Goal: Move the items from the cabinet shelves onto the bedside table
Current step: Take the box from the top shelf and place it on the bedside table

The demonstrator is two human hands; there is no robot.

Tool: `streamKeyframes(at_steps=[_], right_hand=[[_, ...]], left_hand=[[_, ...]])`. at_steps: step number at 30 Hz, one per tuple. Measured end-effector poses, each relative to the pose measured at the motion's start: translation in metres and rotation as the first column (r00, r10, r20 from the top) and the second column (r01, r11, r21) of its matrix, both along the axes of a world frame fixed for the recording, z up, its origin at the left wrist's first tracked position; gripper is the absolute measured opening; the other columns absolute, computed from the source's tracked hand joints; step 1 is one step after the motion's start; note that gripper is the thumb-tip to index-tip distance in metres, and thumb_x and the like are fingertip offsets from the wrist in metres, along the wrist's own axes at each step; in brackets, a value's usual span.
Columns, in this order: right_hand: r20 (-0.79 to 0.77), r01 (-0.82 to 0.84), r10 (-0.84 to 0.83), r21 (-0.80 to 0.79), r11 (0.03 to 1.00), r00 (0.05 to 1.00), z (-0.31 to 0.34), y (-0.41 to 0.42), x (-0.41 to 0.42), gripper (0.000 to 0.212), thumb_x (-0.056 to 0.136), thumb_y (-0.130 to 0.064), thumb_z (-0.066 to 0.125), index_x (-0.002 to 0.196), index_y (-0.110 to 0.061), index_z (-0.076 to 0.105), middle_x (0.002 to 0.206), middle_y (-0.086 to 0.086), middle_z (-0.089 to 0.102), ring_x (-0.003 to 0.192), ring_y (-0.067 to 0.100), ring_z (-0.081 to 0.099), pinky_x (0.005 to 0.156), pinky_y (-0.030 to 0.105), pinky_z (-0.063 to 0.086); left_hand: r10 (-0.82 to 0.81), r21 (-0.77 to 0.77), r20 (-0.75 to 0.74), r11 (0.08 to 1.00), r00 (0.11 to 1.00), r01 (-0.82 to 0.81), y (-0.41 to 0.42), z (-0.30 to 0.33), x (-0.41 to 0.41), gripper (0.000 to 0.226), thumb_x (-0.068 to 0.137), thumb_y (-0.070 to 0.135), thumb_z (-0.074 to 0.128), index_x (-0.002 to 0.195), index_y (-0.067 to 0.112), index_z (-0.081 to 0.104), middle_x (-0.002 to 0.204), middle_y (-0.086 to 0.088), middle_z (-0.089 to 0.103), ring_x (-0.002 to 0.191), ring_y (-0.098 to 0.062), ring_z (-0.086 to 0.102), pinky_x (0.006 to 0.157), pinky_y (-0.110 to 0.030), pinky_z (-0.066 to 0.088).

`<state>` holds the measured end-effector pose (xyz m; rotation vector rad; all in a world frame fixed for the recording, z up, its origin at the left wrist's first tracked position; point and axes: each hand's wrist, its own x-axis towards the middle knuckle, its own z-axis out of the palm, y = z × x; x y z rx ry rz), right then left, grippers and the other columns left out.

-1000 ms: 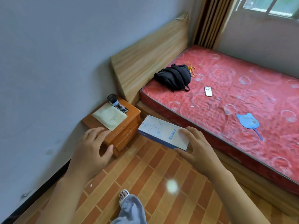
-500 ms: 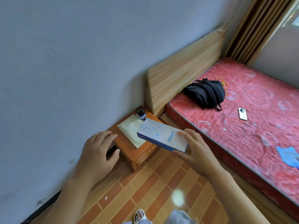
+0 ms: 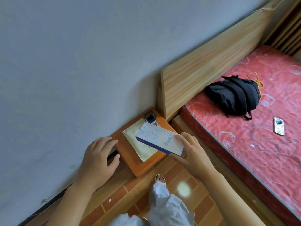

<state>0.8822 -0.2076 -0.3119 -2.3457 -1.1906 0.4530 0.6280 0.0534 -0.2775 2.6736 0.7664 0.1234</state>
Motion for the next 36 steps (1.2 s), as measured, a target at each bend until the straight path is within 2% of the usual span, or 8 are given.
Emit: streamKeyframes(at_steps=[7,10,15,18,21,26,30,36], right_hand=[[-0.080,-0.039,0.031,-0.099,0.994,0.996,-0.074,0.052,0.063,0.067,0.095,-0.060,0.064,0.151,-0.033,0.038,0.149,-0.011,0.037,0.134,0.013,0.034,0.094,0.013,0.038],[-0.134,-0.031,0.011,-0.154,0.988,0.991,-0.112,0.069,0.069,0.067,0.095,-0.060,0.065,0.150,-0.036,0.035,0.147,-0.013,0.037,0.130,0.012,0.034,0.085,0.005,0.037],[-0.198,-0.005,-0.032,-0.184,0.983,0.980,-0.171,0.097,0.064,0.069,0.094,-0.061,0.065,0.149,-0.040,0.030,0.149,-0.014,0.035,0.136,0.014,0.033,0.098,0.025,0.056],[-0.198,0.045,-0.086,-0.199,0.979,0.976,-0.205,0.114,0.058,0.071,0.093,-0.062,0.066,0.150,-0.036,0.032,0.152,-0.011,0.035,0.137,0.015,0.033,0.104,0.032,0.054],[-0.204,0.102,-0.151,-0.231,0.968,0.967,-0.238,0.132,0.050,0.075,0.091,-0.065,0.066,0.151,-0.032,0.033,0.156,-0.009,0.036,0.141,0.017,0.033,0.115,0.037,0.045],[-0.214,0.130,-0.183,-0.238,0.962,0.960,-0.292,0.157,0.039,0.073,0.091,-0.063,0.068,0.147,-0.028,0.038,0.156,-0.006,0.039,0.140,0.019,0.037,0.112,0.035,0.046],[-0.226,0.165,-0.219,-0.236,0.958,0.949,-0.326,0.170,0.029,0.071,0.091,-0.062,0.068,0.146,-0.028,0.038,0.154,-0.006,0.039,0.138,0.019,0.037,0.107,0.033,0.050],[-0.219,0.254,-0.293,-0.192,0.948,0.931,-0.366,0.179,0.018,0.069,0.092,-0.058,0.070,0.145,-0.025,0.041,0.156,-0.003,0.037,0.140,0.021,0.037,0.113,0.035,0.045]], left_hand=[[0.026,-0.060,-0.093,0.998,0.995,-0.032,0.041,-0.046,0.064,0.055,0.095,0.052,0.043,0.138,0.023,0.060,0.143,0.005,0.054,0.135,-0.018,0.046,0.110,-0.043,0.047],[-0.002,-0.078,-0.152,0.997,0.988,-0.010,0.062,-0.078,0.081,0.056,0.096,0.054,0.040,0.141,0.026,0.057,0.147,0.006,0.051,0.139,-0.016,0.044,0.113,-0.042,0.045],[-0.110,-0.076,-0.232,0.993,0.967,0.094,0.098,-0.138,0.111,0.055,0.097,0.051,0.043,0.141,0.022,0.059,0.148,0.002,0.052,0.140,-0.020,0.043,0.116,-0.044,0.042],[-0.171,-0.064,-0.261,0.985,0.950,0.160,0.117,-0.173,0.122,0.052,0.096,0.046,0.047,0.137,0.017,0.061,0.145,-0.003,0.055,0.138,-0.025,0.045,0.114,-0.047,0.042],[-0.191,-0.062,-0.262,0.981,0.946,0.181,0.131,-0.205,0.128,0.051,0.096,0.044,0.048,0.135,0.014,0.063,0.144,-0.005,0.055,0.137,-0.028,0.046,0.112,-0.050,0.041],[-0.239,-0.069,-0.299,0.971,0.924,0.229,0.146,-0.253,0.130,0.050,0.095,0.042,0.050,0.136,0.014,0.062,0.145,-0.005,0.054,0.140,-0.030,0.044,0.111,-0.056,0.039],[-0.254,-0.055,-0.329,0.967,0.909,0.250,0.158,-0.277,0.120,0.050,0.095,0.042,0.052,0.135,0.014,0.063,0.144,-0.007,0.056,0.138,-0.031,0.046,0.112,-0.054,0.039],[-0.281,-0.065,-0.359,0.959,0.890,0.277,0.168,-0.293,0.106,0.052,0.095,0.043,0.049,0.136,0.014,0.062,0.144,-0.006,0.055,0.139,-0.030,0.044,0.114,-0.054,0.038]])
